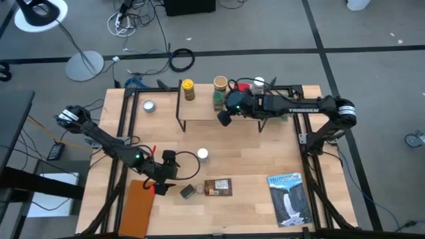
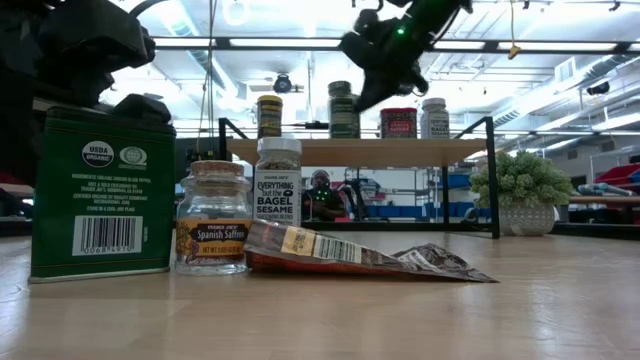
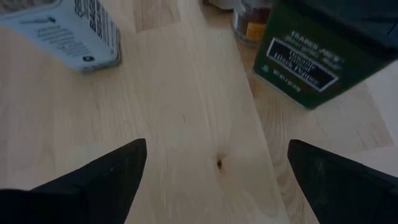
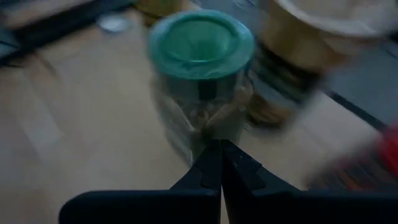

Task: Shelf spices
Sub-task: Adjust the green seasoning bottle on the shelf

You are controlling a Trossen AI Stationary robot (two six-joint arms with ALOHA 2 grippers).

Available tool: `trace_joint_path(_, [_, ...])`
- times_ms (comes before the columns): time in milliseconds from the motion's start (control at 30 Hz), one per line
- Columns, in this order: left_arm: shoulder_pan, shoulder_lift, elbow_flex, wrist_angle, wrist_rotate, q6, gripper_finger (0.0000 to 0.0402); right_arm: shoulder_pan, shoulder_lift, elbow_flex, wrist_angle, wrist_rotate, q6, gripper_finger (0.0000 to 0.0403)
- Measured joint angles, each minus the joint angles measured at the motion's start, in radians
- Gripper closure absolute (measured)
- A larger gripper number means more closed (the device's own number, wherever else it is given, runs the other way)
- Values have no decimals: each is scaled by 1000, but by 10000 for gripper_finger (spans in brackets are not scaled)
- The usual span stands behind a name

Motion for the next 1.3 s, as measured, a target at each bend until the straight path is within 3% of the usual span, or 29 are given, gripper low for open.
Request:
trace_joint_path(100, [0, 0, 0, -3, -3, 0, 5, 0, 17, 0, 58, -44, -50, 403])
trace_joint_path(833, [0, 0, 0, -8, -6, 0, 5, 3, 22, 0, 112, -68, -7, 403])
trace_joint_path(1133, [0, 0, 0, -6, -7, 0, 5, -22, 22, 0, 318, 15, -111, 402])
trace_joint_path(1300, [0, 0, 0, -7, -6, -1, 5, -5, 15, 0, 282, 18, -75, 402])
